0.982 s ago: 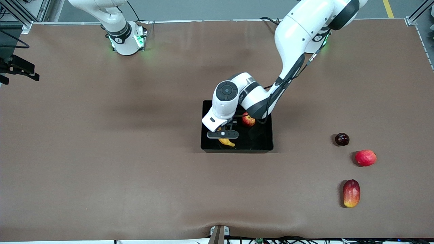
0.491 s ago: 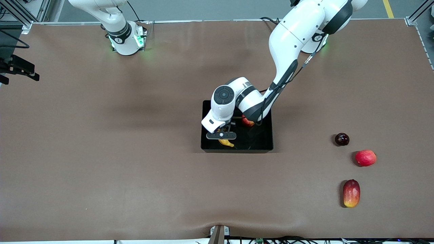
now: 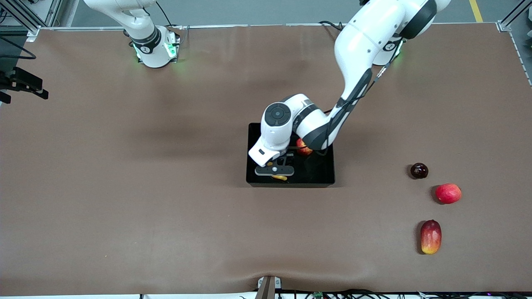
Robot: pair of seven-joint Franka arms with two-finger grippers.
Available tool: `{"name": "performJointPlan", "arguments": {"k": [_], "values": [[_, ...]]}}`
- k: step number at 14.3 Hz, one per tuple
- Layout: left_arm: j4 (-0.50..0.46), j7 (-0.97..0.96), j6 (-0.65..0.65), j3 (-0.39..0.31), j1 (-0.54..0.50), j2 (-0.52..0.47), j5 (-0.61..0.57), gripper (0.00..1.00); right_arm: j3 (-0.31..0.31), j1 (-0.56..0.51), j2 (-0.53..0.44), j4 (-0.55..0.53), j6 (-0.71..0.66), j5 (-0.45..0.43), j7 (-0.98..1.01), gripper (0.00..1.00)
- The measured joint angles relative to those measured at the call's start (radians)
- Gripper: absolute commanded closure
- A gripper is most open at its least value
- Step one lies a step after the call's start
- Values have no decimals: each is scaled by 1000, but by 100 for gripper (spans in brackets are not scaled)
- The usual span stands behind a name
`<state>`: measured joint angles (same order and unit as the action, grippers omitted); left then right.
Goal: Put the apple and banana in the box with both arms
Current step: 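Lower the banana into the tray and open the left gripper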
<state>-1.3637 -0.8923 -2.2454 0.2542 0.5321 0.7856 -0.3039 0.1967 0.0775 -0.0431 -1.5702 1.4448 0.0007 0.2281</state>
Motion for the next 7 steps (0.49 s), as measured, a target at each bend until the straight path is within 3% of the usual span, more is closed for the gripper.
{"name": "performJointPlan", "arguments": {"k": [5, 7], "values": [[12, 2, 247, -3, -121, -247, 0, 0, 0, 0, 0, 0, 0, 0, 0, 0], [3, 43, 287, 0, -189, -317, 0, 0, 0, 0, 0, 0, 0, 0, 0, 0]]}}
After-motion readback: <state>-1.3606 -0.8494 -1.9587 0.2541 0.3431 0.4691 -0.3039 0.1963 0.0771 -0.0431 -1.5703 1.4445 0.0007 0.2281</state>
